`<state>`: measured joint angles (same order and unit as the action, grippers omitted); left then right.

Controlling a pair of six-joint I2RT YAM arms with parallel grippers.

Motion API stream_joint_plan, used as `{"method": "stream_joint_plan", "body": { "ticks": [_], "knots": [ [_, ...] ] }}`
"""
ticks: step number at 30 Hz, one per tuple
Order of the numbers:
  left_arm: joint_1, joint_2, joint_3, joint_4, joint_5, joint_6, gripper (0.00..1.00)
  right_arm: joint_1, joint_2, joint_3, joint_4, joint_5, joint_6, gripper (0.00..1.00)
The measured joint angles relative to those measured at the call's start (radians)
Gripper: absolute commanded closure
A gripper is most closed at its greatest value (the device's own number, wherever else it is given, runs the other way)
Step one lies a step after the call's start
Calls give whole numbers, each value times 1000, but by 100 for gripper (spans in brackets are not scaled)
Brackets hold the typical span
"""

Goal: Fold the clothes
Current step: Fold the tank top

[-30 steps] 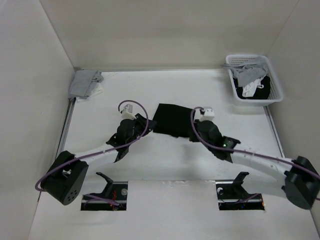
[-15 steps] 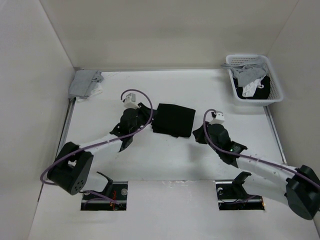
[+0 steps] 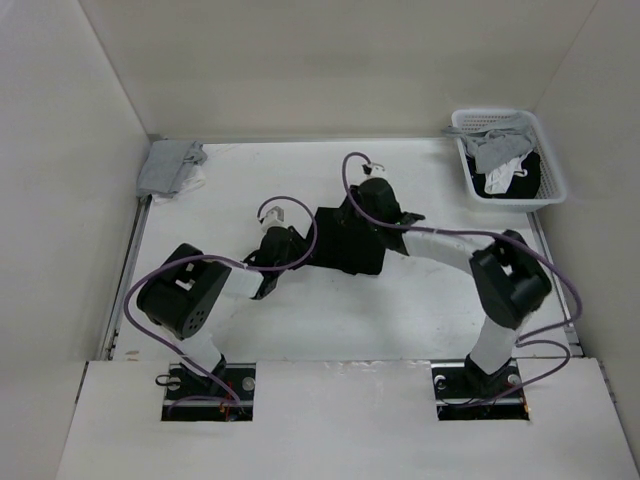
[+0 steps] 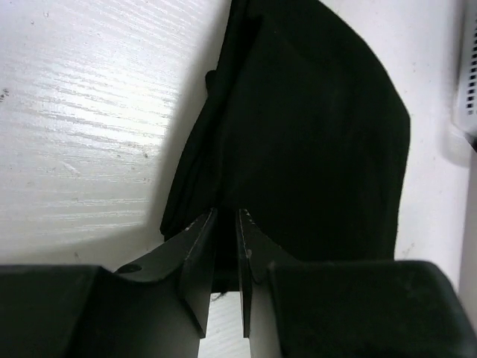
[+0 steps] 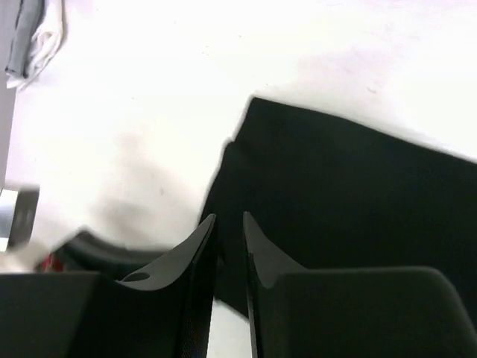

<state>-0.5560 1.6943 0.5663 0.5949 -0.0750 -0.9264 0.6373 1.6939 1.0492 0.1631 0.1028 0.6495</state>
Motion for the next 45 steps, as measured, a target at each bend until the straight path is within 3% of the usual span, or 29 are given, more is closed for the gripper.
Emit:
{"method": "stream_joint_plan", "body": {
  "ticks": [4,8,22,29,34,40,45],
  "knots": [
    [6,0,-48,76,10,-35,84,-1,200,192,-45,-48,-2,80],
    [0,-5,-109,159,27,-74,84,-1,310,266,-105,-103,12,84],
    [-14,77,-233,456,131,-204,85,-89,502,533,-317,-202,214,81],
    [-14,49,-264,458,151,-213,84,-105,550,586,-315,-200,299,80],
    [-13,-127,-292,304,123,-164,75,-98,390,404,-221,-175,306,73],
    [-32,-482,-239,47,-15,-26,58,-92,-36,121,-92,-146,249,60],
    [-20,-652,-127,-150,-112,94,49,-91,-369,-148,46,-86,143,46]
  ]
}}
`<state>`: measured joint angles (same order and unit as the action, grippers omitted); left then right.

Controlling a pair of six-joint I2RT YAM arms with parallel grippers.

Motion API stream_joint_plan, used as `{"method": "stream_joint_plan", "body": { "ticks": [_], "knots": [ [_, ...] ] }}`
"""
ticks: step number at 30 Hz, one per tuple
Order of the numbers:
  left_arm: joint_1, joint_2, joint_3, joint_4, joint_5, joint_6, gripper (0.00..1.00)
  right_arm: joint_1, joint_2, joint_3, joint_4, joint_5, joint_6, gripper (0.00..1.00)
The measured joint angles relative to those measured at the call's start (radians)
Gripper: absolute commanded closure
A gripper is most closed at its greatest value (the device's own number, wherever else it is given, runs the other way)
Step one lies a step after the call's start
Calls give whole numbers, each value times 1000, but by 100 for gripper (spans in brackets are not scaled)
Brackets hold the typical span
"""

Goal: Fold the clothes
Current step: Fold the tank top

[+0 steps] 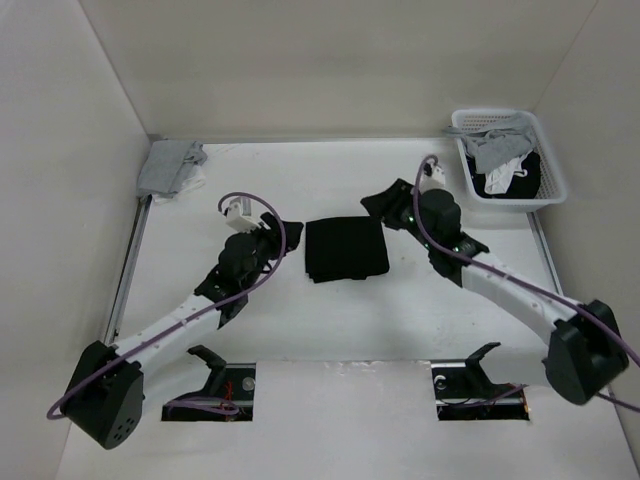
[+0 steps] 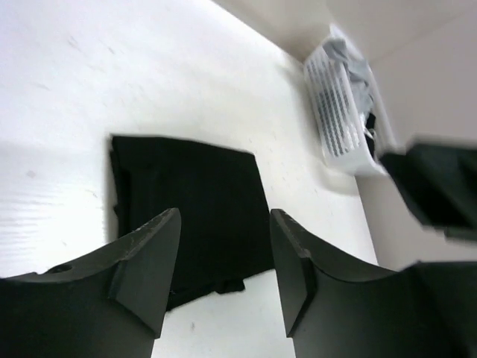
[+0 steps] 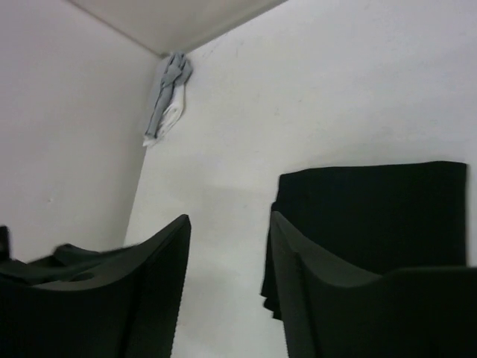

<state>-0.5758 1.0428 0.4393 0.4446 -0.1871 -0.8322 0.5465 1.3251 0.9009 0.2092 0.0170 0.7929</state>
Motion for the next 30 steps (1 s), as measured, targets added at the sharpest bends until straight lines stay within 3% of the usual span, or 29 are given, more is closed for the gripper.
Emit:
{"method": "stream_joint_plan", "body": {
  "ticks": [6,14,19,30],
  "knots": [
    [110,-72,29,-222,-51,68,46,-23,-231,-321,130,130,-95,37],
    [311,-164,1,-423,-79,78,46,-115,-342,-508,246,280,-98,40],
    [301,-139,-1,-443,-83,77,47,-188,-278,-517,286,307,-58,43],
    [224,37,0,-410,-81,77,47,-192,-205,-517,293,293,-37,44]
  ]
}}
